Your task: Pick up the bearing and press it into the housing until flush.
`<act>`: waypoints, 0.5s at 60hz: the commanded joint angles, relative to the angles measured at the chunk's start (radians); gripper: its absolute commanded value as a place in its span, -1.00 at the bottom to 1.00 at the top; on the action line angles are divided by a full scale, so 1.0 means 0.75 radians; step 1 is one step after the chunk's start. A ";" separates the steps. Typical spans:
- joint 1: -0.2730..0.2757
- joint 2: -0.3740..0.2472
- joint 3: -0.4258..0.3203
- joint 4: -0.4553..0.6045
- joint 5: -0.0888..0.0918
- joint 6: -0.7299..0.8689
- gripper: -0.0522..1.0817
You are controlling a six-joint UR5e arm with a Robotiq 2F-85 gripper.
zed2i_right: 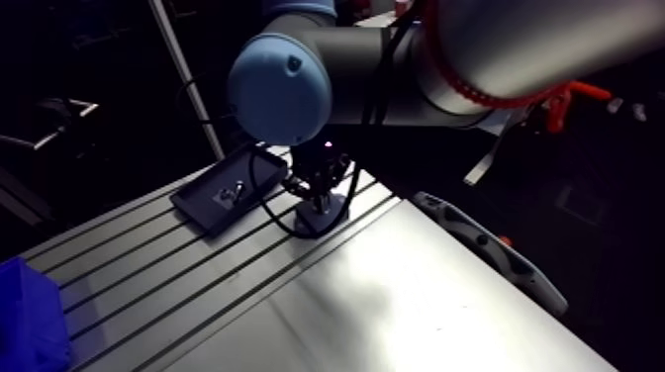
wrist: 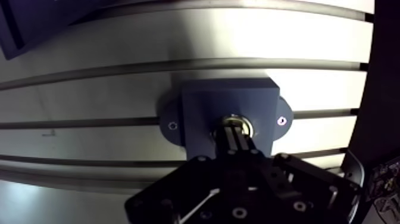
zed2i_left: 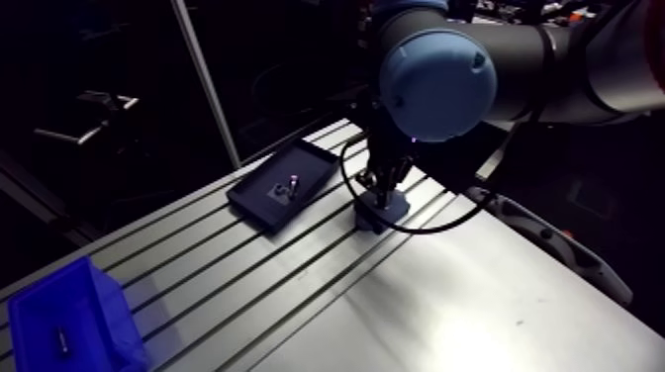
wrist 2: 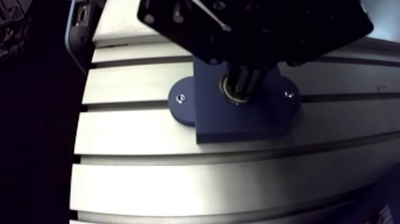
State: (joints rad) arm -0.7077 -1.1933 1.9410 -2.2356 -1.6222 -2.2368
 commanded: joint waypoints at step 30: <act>-0.002 0.003 -0.003 0.000 0.002 -0.001 0.87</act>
State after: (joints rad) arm -0.7087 -1.1893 1.9411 -2.2359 -1.6221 -2.2374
